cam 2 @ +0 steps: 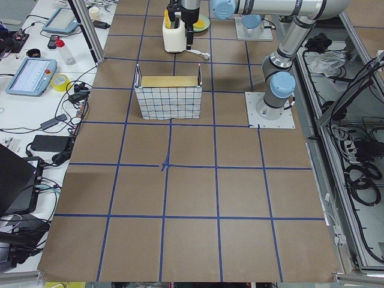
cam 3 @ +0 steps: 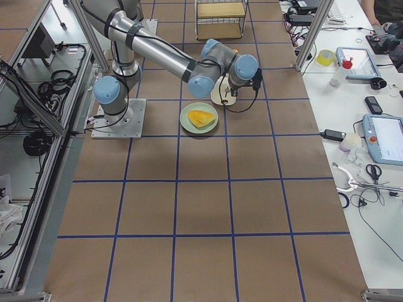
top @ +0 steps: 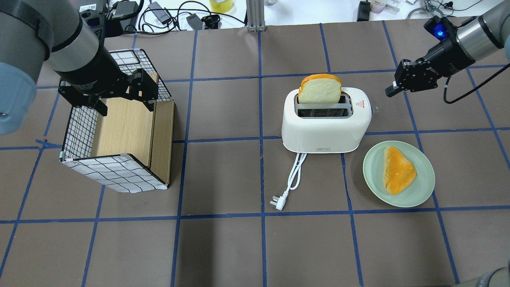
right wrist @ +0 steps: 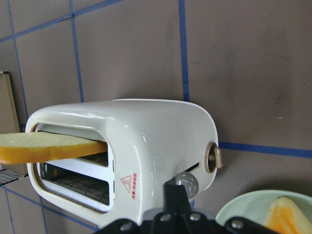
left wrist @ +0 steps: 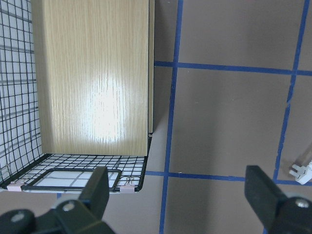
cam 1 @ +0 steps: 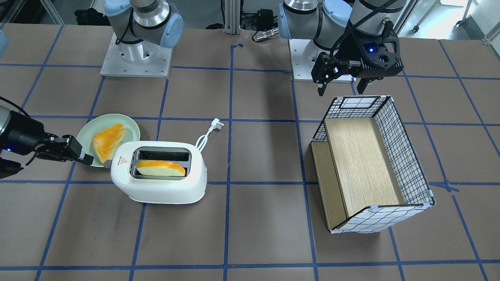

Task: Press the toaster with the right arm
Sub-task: 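Lower the right gripper onto the toaster lever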

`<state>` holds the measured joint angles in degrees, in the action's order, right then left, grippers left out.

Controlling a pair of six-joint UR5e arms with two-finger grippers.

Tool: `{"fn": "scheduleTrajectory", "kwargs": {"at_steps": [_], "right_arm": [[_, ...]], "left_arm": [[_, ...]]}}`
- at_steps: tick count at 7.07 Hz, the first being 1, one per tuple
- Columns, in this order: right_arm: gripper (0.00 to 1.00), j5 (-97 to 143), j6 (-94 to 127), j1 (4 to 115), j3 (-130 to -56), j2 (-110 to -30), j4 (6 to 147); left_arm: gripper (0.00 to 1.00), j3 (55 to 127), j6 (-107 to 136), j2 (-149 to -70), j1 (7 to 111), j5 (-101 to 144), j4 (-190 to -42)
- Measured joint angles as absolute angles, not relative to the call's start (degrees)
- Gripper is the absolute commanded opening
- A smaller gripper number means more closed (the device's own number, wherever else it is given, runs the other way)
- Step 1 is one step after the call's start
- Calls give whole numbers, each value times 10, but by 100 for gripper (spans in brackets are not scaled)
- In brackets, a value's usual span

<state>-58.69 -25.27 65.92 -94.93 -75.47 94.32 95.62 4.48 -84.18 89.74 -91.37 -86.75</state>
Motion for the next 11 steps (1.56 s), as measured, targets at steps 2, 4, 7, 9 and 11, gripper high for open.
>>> {"fn": "scheduleTrajectory", "kwargs": {"at_steps": [2,4,7,9,11], "right_arm": [[0,-574,-243,659,-950,-738,965],[0,-577,-238,659,-959,-730,972],[0,-586,-234,661,-972,-742,949],[0,-583,-237,662,-976,-749,934],[0,-583,-246,663,-986,-746,936]], "left_arm": [[100,956,45,-842,897,-913,-867],[100,956,45,-842,897,-914,-867],[100,956,45,-842,897,-914,-867],[100,956,45,-842,897,-913,-867],[100,956,45,-842,897,-914,-867]]}}
